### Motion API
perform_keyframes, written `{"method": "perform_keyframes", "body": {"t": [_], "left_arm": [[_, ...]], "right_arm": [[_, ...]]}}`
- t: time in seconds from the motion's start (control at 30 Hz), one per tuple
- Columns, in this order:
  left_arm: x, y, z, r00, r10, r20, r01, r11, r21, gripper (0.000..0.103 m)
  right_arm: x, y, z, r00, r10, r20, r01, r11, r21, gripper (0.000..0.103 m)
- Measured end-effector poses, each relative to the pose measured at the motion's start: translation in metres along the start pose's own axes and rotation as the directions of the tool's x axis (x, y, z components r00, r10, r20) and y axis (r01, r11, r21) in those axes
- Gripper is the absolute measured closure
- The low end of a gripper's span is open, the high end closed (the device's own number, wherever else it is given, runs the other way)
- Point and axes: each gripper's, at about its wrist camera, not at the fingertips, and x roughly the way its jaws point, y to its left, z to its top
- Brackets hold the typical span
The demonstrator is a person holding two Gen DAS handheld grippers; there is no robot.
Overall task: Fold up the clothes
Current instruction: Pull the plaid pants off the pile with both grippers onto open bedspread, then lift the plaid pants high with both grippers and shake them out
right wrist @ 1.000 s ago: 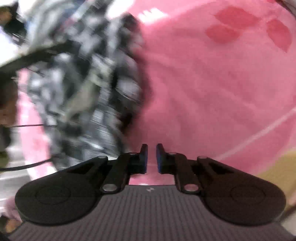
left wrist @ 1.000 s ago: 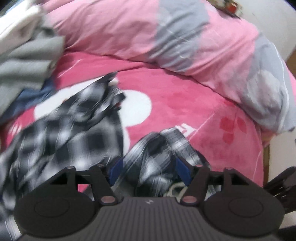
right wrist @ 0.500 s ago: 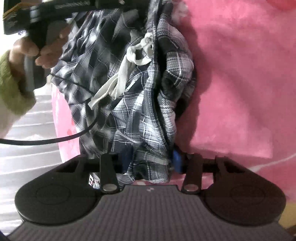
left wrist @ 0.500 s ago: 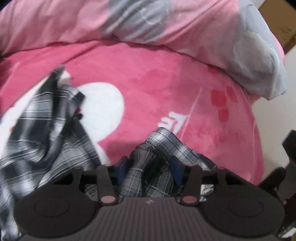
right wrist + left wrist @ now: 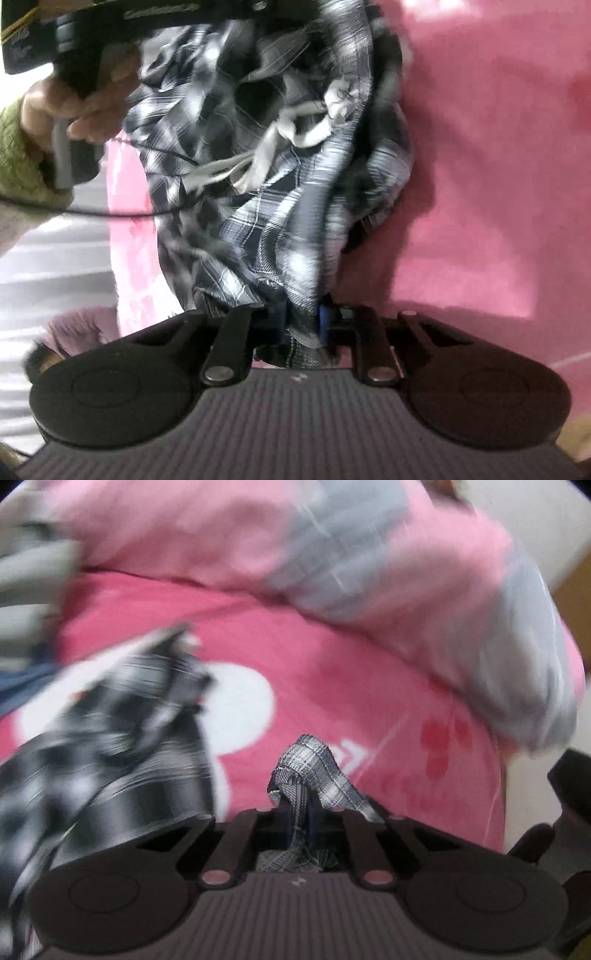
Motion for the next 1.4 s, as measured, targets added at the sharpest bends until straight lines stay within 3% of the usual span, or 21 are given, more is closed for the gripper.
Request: {"method": "perform_keyframes", "body": {"t": [0.1, 0.2, 0.4, 0.57, 0.73, 0.87, 1.0, 1.13, 1.2, 1.27, 1.4], "left_arm": [[-0.061, 0.001, -0.023, 0.991, 0.081, 0.107, -0.065, 0.986, -0.152, 0.096], [-0.120, -0.005, -0.053, 0.964, 0.195, 0.179, -0.138, 0.948, -0.288, 0.096], [-0.233, -0.053, -0.109, 0.877, 0.346, 0.334, -0.192, 0.889, -0.415, 0.097], [-0.326, -0.095, -0.150, 0.781, 0.427, 0.456, -0.177, 0.851, -0.494, 0.097], [-0.410, -0.141, -0.173, 0.627, 0.500, 0.597, -0.139, 0.826, -0.546, 0.097], [-0.461, -0.178, -0.171, 0.479, 0.527, 0.702, -0.122, 0.832, -0.542, 0.096], [-0.505, -0.203, -0.151, 0.328, 0.513, 0.793, -0.136, 0.856, -0.498, 0.096], [-0.539, -0.226, -0.118, 0.206, 0.467, 0.860, -0.144, 0.883, -0.446, 0.096], [-0.559, -0.242, -0.099, 0.142, 0.422, 0.896, -0.158, 0.903, -0.400, 0.096], [-0.580, -0.259, -0.077, 0.089, 0.363, 0.928, -0.175, 0.923, -0.344, 0.096], [-0.618, -0.295, -0.030, 0.013, 0.268, 0.963, -0.195, 0.946, -0.260, 0.096]], "right_arm": [[-0.024, 0.014, 0.000, 0.997, -0.072, 0.030, 0.074, 0.995, -0.070, 0.091], [-0.048, 0.031, -0.003, 0.989, -0.119, 0.088, 0.129, 0.985, -0.115, 0.092], [-0.088, 0.078, -0.015, 0.951, -0.195, 0.242, 0.250, 0.943, -0.222, 0.093], [-0.146, 0.152, -0.029, 0.869, -0.213, 0.447, 0.385, 0.858, -0.341, 0.094], [-0.228, 0.243, -0.053, 0.726, -0.117, 0.678, 0.528, 0.727, -0.439, 0.094], [-0.285, 0.301, -0.060, 0.597, 0.022, 0.802, 0.614, 0.630, -0.475, 0.095], [-0.345, 0.353, -0.064, 0.451, 0.195, 0.871, 0.691, 0.541, -0.479, 0.095], [-0.401, 0.385, -0.062, 0.304, 0.334, 0.892, 0.780, 0.450, -0.434, 0.095], [-0.433, 0.397, -0.058, 0.246, 0.390, 0.887, 0.808, 0.423, -0.410, 0.095], [-0.469, 0.409, -0.055, 0.187, 0.440, 0.878, 0.834, 0.401, -0.378, 0.096], [-0.549, 0.435, -0.050, 0.093, 0.515, 0.852, 0.866, 0.380, -0.324, 0.096]]}}
